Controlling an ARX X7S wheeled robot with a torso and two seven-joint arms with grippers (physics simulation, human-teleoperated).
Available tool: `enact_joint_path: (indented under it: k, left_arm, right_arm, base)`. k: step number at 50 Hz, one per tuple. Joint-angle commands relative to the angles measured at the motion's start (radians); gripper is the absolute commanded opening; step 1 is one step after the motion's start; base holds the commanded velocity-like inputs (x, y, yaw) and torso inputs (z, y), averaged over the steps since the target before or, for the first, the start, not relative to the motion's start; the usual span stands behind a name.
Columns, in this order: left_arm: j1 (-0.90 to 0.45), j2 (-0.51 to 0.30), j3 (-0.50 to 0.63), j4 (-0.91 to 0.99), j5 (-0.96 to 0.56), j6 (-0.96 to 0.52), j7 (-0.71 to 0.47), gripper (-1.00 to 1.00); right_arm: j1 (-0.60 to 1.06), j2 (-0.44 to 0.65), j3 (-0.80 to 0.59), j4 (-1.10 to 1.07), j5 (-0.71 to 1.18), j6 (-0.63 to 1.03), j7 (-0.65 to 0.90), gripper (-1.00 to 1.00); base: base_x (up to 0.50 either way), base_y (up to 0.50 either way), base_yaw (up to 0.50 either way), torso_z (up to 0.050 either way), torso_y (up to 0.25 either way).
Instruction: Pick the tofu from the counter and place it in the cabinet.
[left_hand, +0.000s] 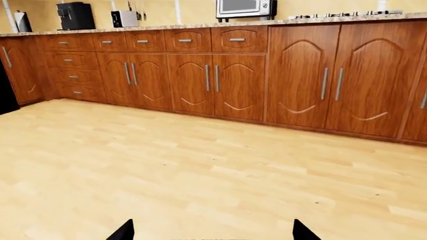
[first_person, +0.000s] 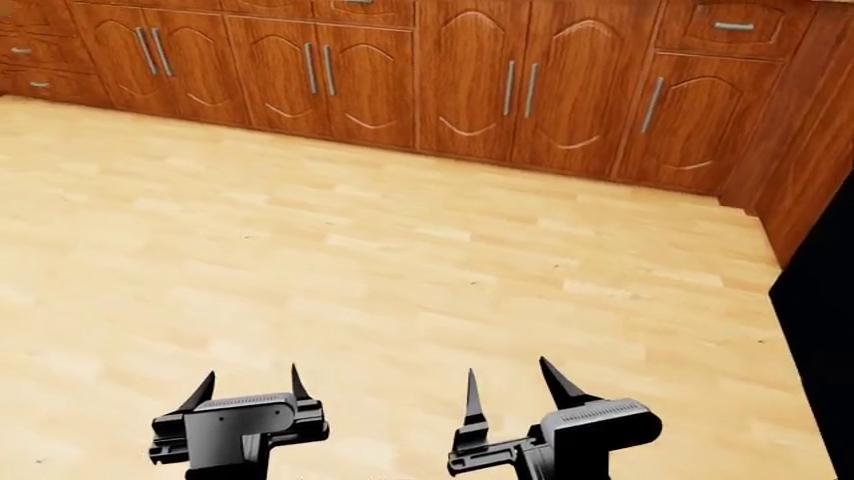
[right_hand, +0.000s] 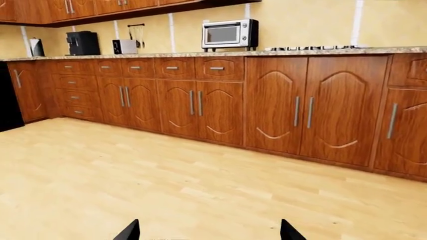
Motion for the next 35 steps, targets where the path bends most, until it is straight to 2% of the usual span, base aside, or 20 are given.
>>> enact_joint_path:
  k: [1, 35]
  left_arm:
    - [-0.001, -0.003, 0.005, -0.002, -0.004, 0.003, -0.003, 1.0]
    - [-0.002, -0.013, 0.017, 0.001, -0.016, 0.003, -0.014, 1.0]
  right_arm:
    - [0.0, 0.008, -0.006, -0.014, 0.003, 0.01, 0.008, 1.0]
    - [0.002, 0.022, -0.019, -0.042, 0.016, 0.033, 0.03, 1.0]
  base:
    - [0.0, 0.0, 0.5, 0.0, 0.0]
    - [0.0, 0.0, 0.5, 0.0, 0.0]
